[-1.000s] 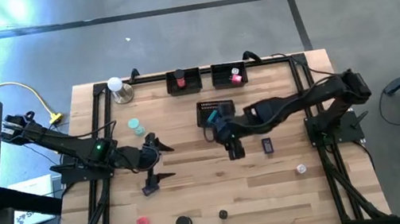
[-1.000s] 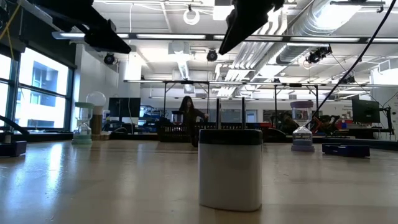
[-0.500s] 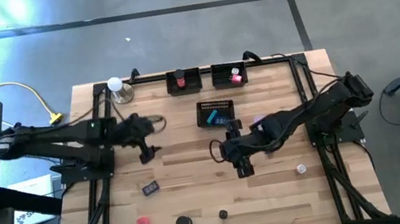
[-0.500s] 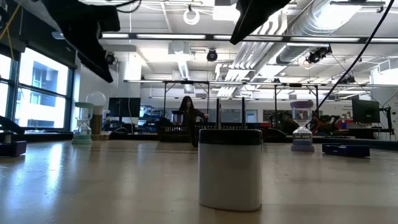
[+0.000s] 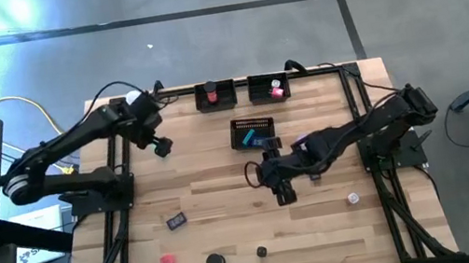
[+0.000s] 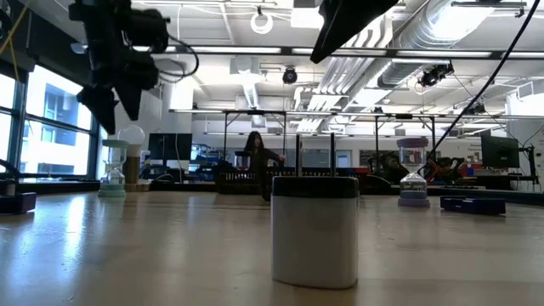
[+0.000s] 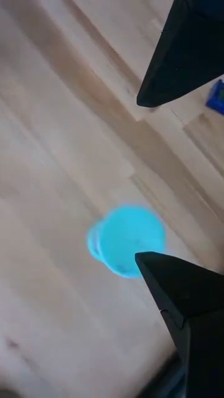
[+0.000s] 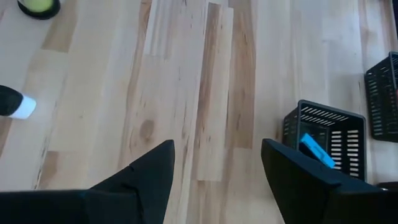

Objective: Pick & Place Office items
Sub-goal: Put the light blue hourglass into the top left black bin

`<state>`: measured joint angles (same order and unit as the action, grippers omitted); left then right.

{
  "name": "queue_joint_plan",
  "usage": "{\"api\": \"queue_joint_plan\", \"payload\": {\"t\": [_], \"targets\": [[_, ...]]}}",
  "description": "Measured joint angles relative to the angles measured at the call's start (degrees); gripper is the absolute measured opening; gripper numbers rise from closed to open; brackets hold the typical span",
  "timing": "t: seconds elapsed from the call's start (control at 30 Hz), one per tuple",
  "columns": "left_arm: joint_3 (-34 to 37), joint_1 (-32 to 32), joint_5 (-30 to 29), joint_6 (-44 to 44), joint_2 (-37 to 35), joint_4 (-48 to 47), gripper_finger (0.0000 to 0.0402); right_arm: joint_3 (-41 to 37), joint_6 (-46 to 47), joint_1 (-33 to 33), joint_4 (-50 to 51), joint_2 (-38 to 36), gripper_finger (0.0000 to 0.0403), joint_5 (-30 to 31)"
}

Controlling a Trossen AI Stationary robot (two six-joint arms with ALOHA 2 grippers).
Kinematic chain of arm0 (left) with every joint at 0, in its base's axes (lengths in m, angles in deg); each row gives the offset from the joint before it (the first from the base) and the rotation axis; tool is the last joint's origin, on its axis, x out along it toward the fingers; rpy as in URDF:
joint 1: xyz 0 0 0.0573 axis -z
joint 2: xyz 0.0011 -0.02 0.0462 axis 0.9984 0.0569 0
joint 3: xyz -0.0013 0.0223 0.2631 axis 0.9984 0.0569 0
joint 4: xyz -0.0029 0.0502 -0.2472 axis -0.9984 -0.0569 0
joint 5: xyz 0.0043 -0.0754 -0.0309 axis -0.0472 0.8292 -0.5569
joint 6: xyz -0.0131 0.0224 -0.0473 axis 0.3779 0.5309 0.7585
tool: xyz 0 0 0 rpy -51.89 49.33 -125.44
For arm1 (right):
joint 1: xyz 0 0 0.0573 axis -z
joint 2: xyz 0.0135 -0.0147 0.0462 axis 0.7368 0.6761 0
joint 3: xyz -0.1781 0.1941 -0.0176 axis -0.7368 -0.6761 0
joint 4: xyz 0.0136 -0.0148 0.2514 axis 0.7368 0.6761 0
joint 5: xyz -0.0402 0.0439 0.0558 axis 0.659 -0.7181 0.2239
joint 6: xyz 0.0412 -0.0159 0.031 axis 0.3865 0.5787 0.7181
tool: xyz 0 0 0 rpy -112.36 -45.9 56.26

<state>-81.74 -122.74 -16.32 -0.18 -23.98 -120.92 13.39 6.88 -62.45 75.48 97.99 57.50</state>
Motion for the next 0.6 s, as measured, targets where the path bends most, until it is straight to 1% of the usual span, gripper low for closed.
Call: {"api": "queue_joint_plan", "payload": {"t": [0.13,0.3,0.6], "targets": [[0.00,-4.71,0.06,-2.16,2.74,-0.11,0.0389,0.00,-0.59,0.30,0.02,0.00,0.0229,-0.07],[0.00,-7.87,0.02,-4.09,5.60,-0.10,0.0389,0.00,-0.59,0.42,0.31,0.00,0.0229,-0.33],[0.00,-7.79,-0.20,-3.89,7.66,-0.22,0.0389,0.00,-0.59,0.42,0.31,0.00,0.0229,-0.35]]}}
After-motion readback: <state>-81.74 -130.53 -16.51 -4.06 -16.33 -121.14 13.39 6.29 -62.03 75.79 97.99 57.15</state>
